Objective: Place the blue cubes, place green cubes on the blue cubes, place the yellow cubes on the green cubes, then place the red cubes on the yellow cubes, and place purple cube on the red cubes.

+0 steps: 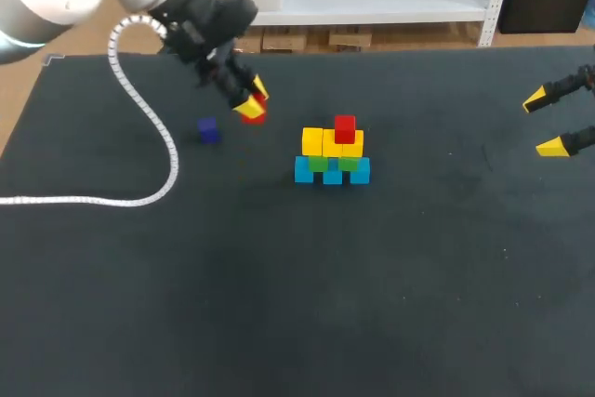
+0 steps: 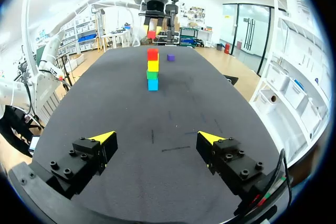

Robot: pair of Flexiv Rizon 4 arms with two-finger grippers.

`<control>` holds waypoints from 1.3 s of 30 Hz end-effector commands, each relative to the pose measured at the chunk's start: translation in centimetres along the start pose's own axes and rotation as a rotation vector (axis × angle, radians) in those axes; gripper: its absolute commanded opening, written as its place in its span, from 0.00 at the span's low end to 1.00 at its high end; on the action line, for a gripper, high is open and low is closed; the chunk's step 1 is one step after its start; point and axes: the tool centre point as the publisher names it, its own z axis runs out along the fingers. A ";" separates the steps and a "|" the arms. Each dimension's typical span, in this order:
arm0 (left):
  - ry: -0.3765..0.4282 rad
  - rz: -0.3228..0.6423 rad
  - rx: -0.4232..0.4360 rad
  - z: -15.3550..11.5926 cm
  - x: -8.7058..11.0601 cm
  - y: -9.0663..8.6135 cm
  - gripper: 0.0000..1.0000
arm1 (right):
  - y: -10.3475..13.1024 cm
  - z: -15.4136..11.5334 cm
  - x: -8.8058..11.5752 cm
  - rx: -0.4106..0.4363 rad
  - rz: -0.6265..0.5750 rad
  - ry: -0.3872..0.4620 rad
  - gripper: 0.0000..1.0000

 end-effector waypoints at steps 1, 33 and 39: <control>-0.015 -0.043 -0.253 0.9 -1.6 -0.5 0.00 | 0.0 0.0 0.0 0.000 -0.001 -0.001 1.00; 0.011 0.123 -0.098 7.0 -5.9 1.3 0.00 | 0.0 0.0 0.0 0.000 -0.001 -0.001 1.00; 0.011 0.127 -0.087 7.4 -5.9 1.6 0.00 | 0.0 0.0 0.0 0.000 -0.001 -0.001 1.00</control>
